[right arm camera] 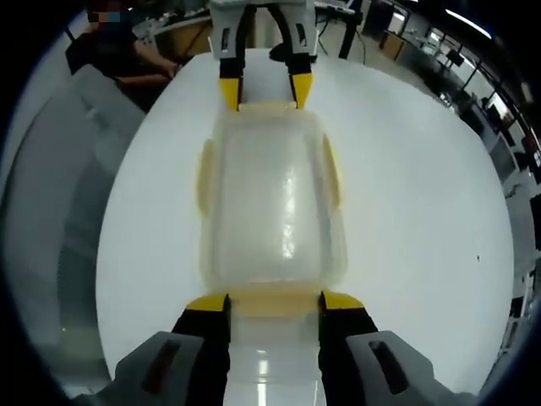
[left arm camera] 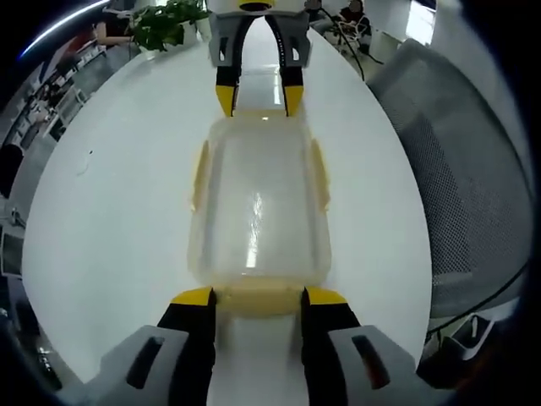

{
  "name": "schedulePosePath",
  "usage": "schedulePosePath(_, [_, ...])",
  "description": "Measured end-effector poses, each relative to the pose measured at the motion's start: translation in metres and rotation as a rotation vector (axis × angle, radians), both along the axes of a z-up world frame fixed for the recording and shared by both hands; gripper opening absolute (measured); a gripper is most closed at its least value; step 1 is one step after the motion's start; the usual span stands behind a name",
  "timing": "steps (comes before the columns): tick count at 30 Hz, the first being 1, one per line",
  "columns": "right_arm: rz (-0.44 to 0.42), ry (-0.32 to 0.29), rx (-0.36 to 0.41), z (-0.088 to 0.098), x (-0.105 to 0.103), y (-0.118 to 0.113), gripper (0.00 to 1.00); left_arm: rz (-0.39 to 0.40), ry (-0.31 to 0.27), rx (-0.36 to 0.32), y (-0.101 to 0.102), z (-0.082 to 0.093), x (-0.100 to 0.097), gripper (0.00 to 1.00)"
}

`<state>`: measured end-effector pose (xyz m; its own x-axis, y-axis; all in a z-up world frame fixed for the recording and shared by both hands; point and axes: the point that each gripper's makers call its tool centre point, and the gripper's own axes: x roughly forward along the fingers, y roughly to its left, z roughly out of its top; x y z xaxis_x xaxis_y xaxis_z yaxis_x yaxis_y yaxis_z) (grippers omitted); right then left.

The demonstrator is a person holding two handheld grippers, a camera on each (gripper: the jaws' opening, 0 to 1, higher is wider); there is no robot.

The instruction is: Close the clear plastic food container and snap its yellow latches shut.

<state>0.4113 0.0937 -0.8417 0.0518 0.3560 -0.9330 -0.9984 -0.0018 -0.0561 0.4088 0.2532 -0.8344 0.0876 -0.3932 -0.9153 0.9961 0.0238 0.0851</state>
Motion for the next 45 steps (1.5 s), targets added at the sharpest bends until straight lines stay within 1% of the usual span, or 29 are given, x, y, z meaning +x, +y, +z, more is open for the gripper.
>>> schedulePosePath(4, [0.000, -0.010, 0.001, 0.005, 0.000, -0.002, 0.39, 0.000, -0.012, 0.009, -0.003, 0.004, 0.000, 0.39])
schedulePosePath(10, [0.000, -0.026, 0.001, 0.014, 0.001, -0.007, 0.39, -0.001, -0.025, -0.003, -0.007, 0.014, 0.002, 0.39])
schedulePosePath(12, [0.006, -0.037, -0.001, 0.017, 0.002, -0.009, 0.39, 0.002, -0.028, -0.007, -0.010, 0.018, 0.001, 0.39])
schedulePosePath(17, [0.009, -0.043, 0.002, 0.026, 0.003, -0.015, 0.39, 0.002, -0.037, -0.010, -0.016, 0.030, 0.001, 0.39])
schedulePosePath(23, [0.005, -0.054, 0.015, 0.034, 0.002, -0.021, 0.39, 0.005, -0.043, -0.006, -0.022, 0.035, 0.001, 0.39])
schedulePosePath(32, [0.002, -0.060, 0.017, 0.045, -0.002, -0.039, 0.39, 0.000, -0.052, -0.011, -0.040, 0.047, -0.003, 0.39])
schedulePosePath(41, [0.015, -0.064, 0.018, 0.050, -0.002, -0.056, 0.39, 0.007, -0.056, -0.012, -0.057, 0.053, -0.005, 0.38])
schedulePosePath(45, [0.015, -0.063, 0.032, 0.054, -0.001, -0.064, 0.39, 0.008, -0.058, -0.013, -0.064, 0.057, -0.005, 0.38])
